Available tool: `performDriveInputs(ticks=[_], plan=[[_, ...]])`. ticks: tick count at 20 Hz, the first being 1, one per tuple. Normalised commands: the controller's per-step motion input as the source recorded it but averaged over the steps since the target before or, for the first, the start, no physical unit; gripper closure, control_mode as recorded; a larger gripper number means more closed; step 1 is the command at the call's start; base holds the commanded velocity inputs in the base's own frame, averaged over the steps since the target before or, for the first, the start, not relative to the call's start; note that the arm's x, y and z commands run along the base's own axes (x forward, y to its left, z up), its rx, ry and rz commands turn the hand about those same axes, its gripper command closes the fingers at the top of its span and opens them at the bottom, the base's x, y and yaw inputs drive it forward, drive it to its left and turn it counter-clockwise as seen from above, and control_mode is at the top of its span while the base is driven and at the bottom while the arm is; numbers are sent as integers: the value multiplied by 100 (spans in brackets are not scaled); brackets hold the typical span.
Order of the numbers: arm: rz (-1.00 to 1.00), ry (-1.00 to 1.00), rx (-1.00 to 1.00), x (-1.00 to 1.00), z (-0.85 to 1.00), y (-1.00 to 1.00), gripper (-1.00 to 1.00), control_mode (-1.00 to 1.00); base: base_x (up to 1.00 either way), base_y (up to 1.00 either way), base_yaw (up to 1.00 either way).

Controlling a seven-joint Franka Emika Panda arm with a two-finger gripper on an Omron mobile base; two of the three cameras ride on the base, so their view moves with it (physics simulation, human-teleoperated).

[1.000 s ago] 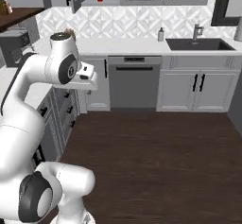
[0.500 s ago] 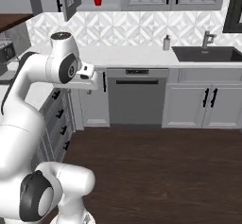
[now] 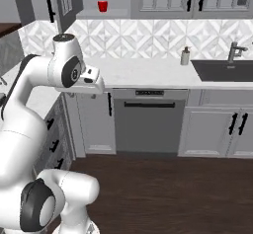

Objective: Gather all objects into one cabinet and sort the glasses and bowls to opposite sides.

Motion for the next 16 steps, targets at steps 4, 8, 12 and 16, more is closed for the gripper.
performDriveInputs(ticks=[4, 8, 12, 16], plan=[[0, 0, 0, 0, 0, 0, -100, 100, 100, 3, 12], [0, 0, 0, 0, 0, 0, -100, 100, 100, 4, 12], [0, 0, 0, 0, 0, 0, -100, 100, 100, 0, 12], [0, 0, 0, 0, 0, 0, -100, 100, 100, 0, 11]])
